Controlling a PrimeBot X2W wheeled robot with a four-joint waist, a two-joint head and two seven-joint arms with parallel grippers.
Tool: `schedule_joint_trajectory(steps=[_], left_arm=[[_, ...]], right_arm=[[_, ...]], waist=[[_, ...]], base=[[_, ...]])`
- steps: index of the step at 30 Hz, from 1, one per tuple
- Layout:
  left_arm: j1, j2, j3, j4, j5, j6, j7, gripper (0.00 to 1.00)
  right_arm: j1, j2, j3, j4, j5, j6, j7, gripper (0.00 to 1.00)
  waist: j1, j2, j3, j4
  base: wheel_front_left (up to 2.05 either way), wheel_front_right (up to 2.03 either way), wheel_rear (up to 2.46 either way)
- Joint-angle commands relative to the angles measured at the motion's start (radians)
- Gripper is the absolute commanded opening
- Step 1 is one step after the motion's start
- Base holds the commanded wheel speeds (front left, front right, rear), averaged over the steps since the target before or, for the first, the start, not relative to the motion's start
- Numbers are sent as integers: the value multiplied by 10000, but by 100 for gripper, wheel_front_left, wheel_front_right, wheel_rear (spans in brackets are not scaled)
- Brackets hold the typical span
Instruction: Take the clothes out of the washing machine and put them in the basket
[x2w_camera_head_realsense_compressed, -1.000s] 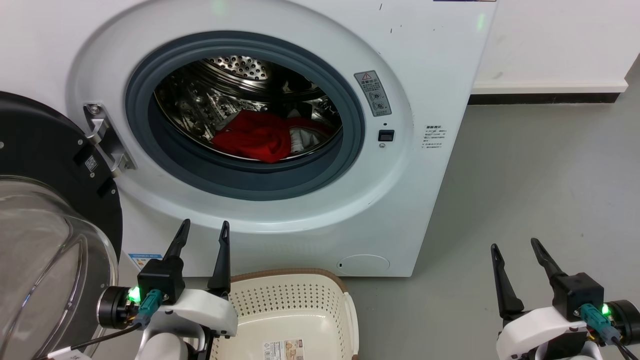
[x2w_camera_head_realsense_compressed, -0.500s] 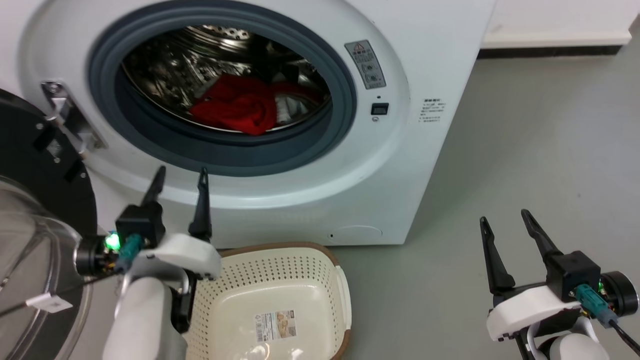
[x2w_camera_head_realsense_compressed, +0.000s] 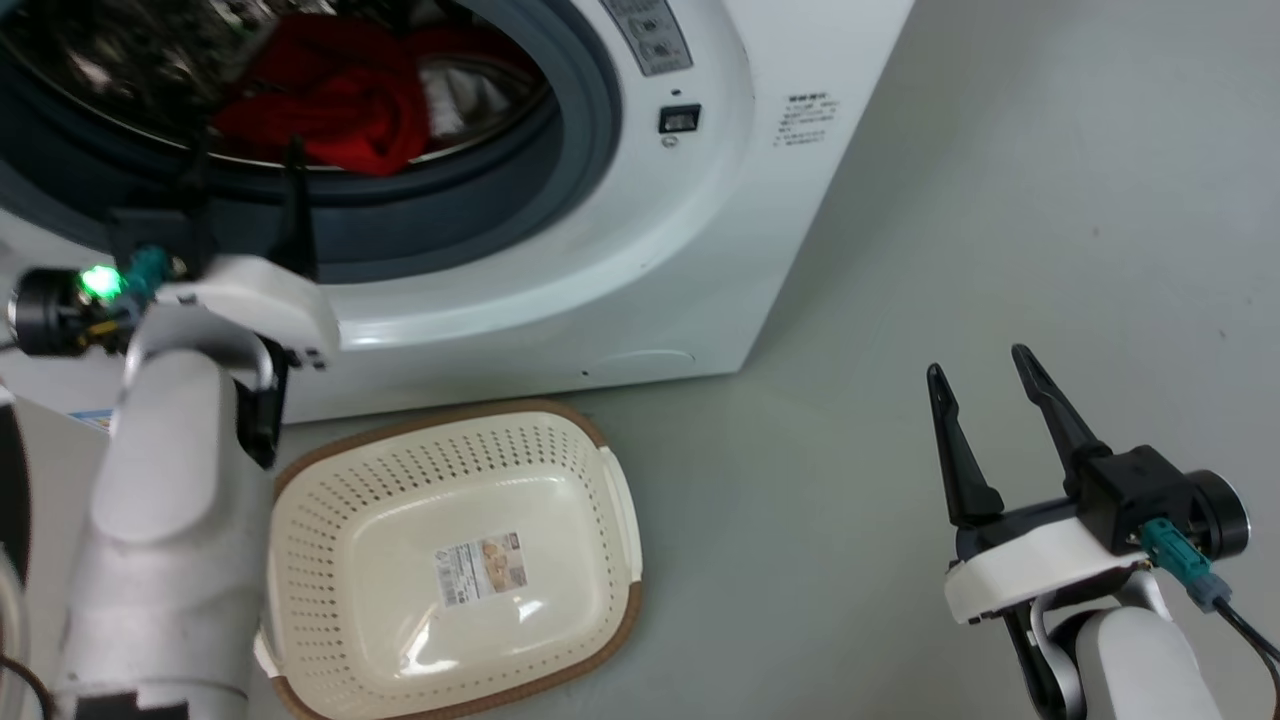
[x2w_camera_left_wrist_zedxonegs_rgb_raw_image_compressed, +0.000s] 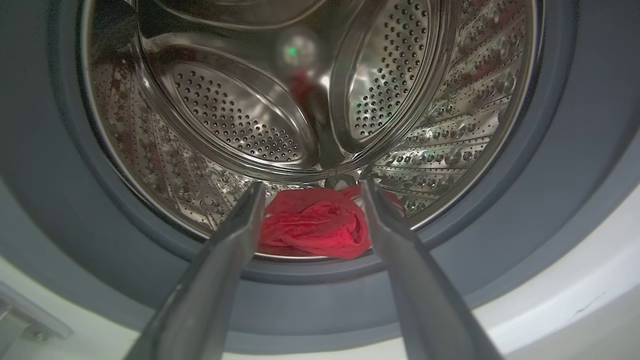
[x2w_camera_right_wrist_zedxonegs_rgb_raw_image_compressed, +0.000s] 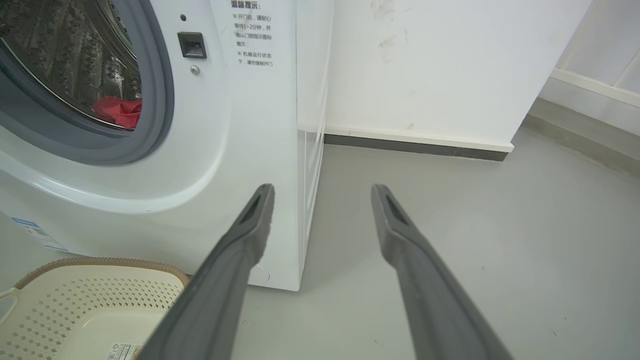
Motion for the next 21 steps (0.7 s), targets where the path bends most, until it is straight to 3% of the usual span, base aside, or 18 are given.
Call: schedule_joint_trajectory(steps=[1,14,21], left_arm=[[-302,100,-18,144,35,-35,2,100],[-3784,1311,-479,2945,200,-323,1300,100],[-5128,1690,-895,4185,336,-424,2741,100]], right_arm=[[-212,-27,52,32,39,-7,-75,100],[-1155,-22,731,678,784,-7,-587,100],[-1530,-22,1135,1001,1140,-7,-721,100]], waist=[[-2,0,518,-426],[-2,0,2073,-1347],[-2,0,2534,-1668]], base=[[0,0,0],[0,0,0],[0,0,0]])
